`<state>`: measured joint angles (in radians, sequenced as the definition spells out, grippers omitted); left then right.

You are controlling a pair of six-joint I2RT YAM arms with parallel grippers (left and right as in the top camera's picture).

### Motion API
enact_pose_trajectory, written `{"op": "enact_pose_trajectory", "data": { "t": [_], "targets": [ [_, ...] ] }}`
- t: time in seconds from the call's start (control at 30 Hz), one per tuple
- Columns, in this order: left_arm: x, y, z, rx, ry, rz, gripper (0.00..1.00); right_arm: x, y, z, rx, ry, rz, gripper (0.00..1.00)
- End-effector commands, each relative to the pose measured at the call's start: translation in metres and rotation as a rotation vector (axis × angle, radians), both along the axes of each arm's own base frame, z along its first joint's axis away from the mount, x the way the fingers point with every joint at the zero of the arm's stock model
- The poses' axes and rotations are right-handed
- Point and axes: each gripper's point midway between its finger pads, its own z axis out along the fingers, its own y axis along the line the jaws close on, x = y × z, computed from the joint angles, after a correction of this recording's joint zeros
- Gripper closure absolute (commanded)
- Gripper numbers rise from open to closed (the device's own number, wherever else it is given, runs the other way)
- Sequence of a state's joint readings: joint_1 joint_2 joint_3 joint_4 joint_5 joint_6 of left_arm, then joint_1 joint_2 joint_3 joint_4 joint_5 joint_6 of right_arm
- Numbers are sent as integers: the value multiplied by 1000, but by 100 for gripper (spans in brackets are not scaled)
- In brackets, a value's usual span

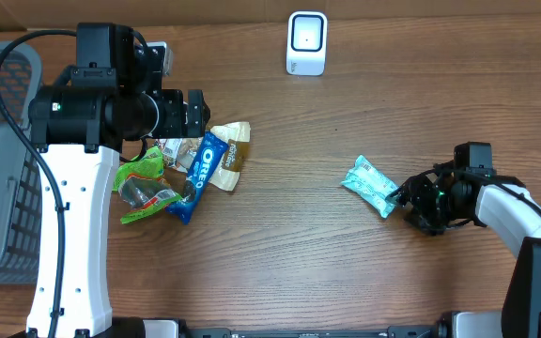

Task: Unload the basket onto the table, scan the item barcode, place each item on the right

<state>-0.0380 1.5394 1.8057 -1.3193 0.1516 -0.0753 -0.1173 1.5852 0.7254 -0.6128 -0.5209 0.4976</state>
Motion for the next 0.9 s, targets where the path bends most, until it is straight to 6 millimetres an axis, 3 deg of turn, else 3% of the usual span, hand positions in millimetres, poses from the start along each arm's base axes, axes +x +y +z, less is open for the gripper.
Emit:
{"op": "enact_pose_trajectory", "data": {
  "t": [0.0, 0.27, 0.4, 0.7, 0.87],
  "targets": [
    [0, 1, -3, 0, 10, 12, 0, -5, 1, -8, 11, 9, -50, 35],
    [0, 1, -3, 0, 10, 12, 0, 6, 6, -25, -15, -113, -70, 35],
    [0, 1, -3, 0, 10, 12, 0, 12, -21, -35, -193, -148, -81, 40],
    [0, 1, -3, 0, 10, 12, 0, 55, -22, -14, -281, -448, 116, 40],
    [0, 1, -3, 0, 10, 12, 0, 47, -15, -16, -236, -416, 131, 36]
  ]
}}
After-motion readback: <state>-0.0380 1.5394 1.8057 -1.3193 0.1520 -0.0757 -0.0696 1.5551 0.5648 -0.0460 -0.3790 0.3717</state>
